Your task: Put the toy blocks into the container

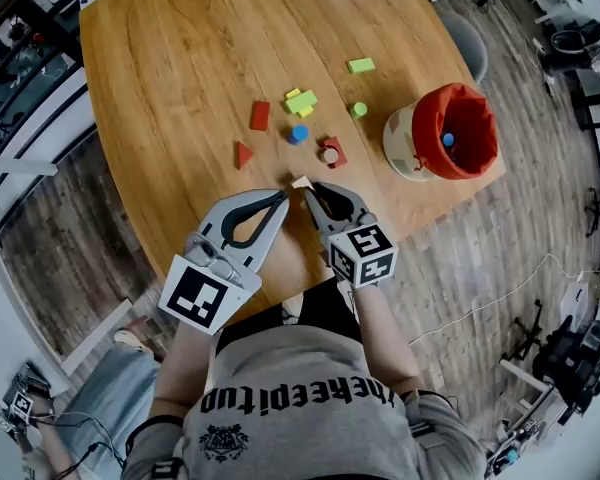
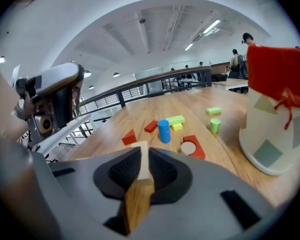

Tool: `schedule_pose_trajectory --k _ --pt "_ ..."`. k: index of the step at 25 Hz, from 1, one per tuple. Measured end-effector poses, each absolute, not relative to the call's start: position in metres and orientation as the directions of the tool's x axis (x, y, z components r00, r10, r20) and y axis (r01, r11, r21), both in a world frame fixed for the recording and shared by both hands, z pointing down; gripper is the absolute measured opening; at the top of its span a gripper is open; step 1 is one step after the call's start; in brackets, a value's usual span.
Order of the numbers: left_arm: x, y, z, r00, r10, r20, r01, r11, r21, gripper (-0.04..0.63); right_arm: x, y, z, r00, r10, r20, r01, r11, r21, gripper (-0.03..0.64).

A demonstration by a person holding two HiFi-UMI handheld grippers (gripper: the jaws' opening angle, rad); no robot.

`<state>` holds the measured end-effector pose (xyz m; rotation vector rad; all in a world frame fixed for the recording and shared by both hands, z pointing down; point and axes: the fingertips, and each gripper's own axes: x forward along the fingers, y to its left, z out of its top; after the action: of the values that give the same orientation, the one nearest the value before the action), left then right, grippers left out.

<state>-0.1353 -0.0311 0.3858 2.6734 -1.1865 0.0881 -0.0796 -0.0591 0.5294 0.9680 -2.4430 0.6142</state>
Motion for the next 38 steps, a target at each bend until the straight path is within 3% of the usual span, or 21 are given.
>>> schedule_pose_trajectory --k 16,27,38 --pt "-0.025 -0.024 0.352 0.8 -0.595 0.07 -0.599 -0.79 0.131 0.014 0.024 -0.059 0.406 -0.602 -0.739 0.304 -0.798 0.572 -0.189 0.06" --pt "0.051 -0.025 0.335 0.866 -0.499 0.031 -0.499 -0.859 0.11 0.014 0.098 -0.059 0.366 -0.528 -0.818 0.228 -0.849 0.506 -0.149 0.06" --pt "0.1 -0.039 0.329 0.872 -0.489 0.029 -0.49 -0.867 0.097 0.014 0.15 -0.083 0.35 -0.507 -0.84 0.194 -0.862 0.494 -0.116 0.06"
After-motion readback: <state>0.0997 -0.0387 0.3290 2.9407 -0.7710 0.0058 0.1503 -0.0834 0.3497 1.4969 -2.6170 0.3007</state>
